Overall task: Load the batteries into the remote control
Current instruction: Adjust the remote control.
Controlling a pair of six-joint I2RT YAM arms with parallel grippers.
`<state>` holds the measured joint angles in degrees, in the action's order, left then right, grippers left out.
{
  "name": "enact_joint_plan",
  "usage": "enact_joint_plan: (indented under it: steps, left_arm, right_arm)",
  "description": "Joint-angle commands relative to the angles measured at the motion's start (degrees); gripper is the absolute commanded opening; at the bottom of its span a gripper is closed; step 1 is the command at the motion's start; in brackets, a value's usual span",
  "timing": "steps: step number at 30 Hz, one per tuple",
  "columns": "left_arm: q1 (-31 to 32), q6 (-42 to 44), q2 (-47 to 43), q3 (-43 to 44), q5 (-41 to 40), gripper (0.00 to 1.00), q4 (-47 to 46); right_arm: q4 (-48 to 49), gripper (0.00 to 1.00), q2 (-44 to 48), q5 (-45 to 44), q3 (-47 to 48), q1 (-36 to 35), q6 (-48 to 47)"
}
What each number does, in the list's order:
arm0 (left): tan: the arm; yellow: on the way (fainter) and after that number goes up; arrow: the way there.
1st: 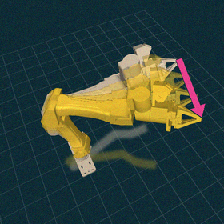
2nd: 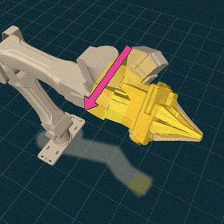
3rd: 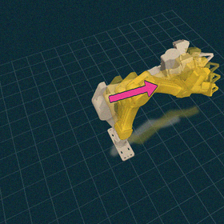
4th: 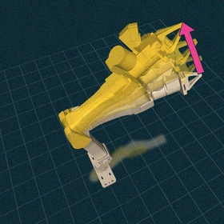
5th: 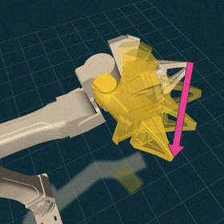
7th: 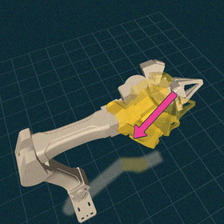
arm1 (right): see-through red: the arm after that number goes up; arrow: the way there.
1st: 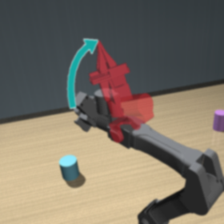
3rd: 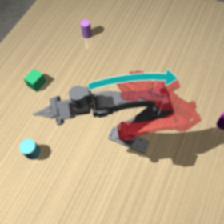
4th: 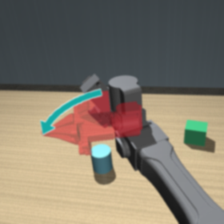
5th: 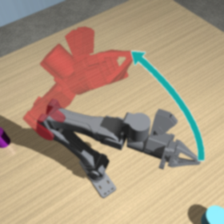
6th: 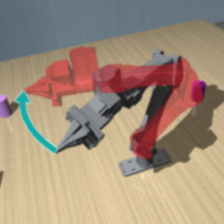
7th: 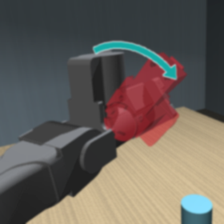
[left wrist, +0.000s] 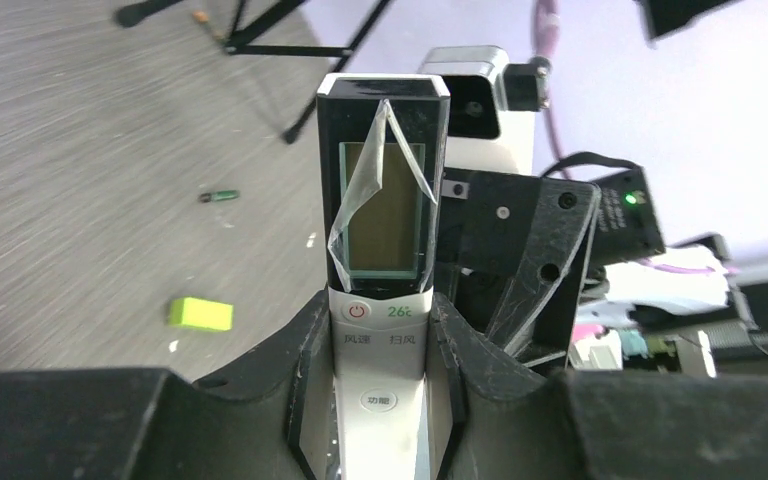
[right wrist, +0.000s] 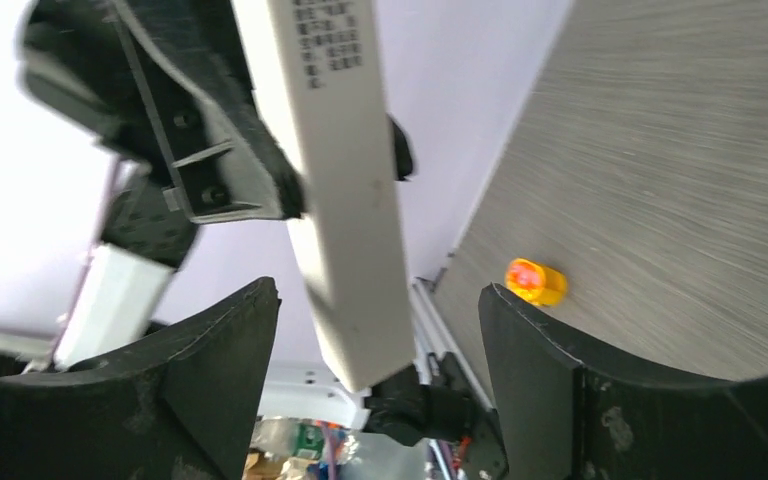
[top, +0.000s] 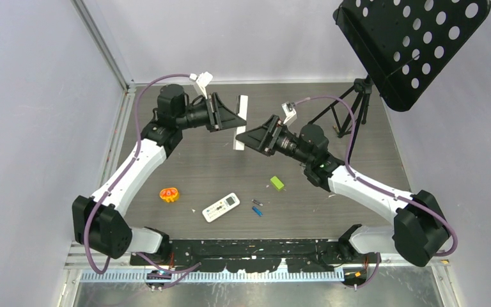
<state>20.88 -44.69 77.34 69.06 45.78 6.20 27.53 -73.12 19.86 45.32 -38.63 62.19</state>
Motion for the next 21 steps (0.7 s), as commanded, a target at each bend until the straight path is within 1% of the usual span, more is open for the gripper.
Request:
enact_joint_plan:
  steps: [1,3,5,7,9,10,11,12,13,14,15,17,19,21]
  left_arm:
    - [0.0,-11.4,-2.7,-0.9,9.9,0.00,-16.1]
    - [0.0,-13.5,-3.1,-1.1,10.2,0.00,-18.5]
    - [0.0,-14.9,-3.5,-1.3,10.5,0.00,-20.2]
    - [0.0,-15.7,-4.0,-1.6,10.8,0.00,-21.5]
    - [0.0,-15.5,-4.5,-1.8,11.2,0.00,-21.8]
    - [0.0,-14.8,-4.8,-1.7,11.7,0.10,-21.3]
    - [-0.2,-13.4,-5.0,-1.3,12.5,0.28,-19.9]
    - [-0.6,-9.9,-5.1,-0.5,13.8,0.48,-16.4]
    - [-1.2,-6.5,-5.4,0.5,15.3,0.62,-13.0]
    - [-2.1,-2.6,-5.6,1.7,16.7,0.72,-8.7]
    - [-3.1,1.7,-5.7,2.9,18.5,0.79,-3.9]
    - [-5.8,8.6,-6.0,5.4,21.2,0.83,3.0]
    - [-8.5,13.8,-6.4,6.9,23.6,0.87,6.6]
    - [-9.7,18.9,-6.8,7.6,25.3,0.90,9.1]
  right_arm:
    - [15.9,0.76,1.5,6.7,0.6,-1.0,4.7]
    - [17.4,0.69,1.3,7.5,0.6,-1.5,5.1]
    - [17.9,0.55,1.2,7.7,0.7,-1.7,5.2]
    - [18.9,0.39,1.1,7.9,0.5,-1.7,5.3]
    - [18.6,0.27,1.3,7.8,0.3,-1.7,4.5]
    - [17.6,0.21,1.6,7.9,0.5,-1.7,3.4]
    - [15.4,0.17,1.9,8.5,1.1,-1.7,1.7]
    - [11.4,0.14,2.8,9.2,1.9,-1.7,-1.3]
    - [7.1,0.12,3.8,10.0,3.0,-1.7,-5.5]
    - [1.5,0.10,4.9,10.4,4.2,-1.7,-10.0]
    - [-4.5,0.09,6.2,10.5,5.3,-1.7,-15.2]
    - [-15.8,0.07,8.4,10.0,8.1,-1.7,-26.6]
    - [-25.3,0.05,9.8,9.8,11.3,-1.7,-34.6]
    - [-32.4,0.02,10.6,10.6,13.6,-1.7,-40.0]
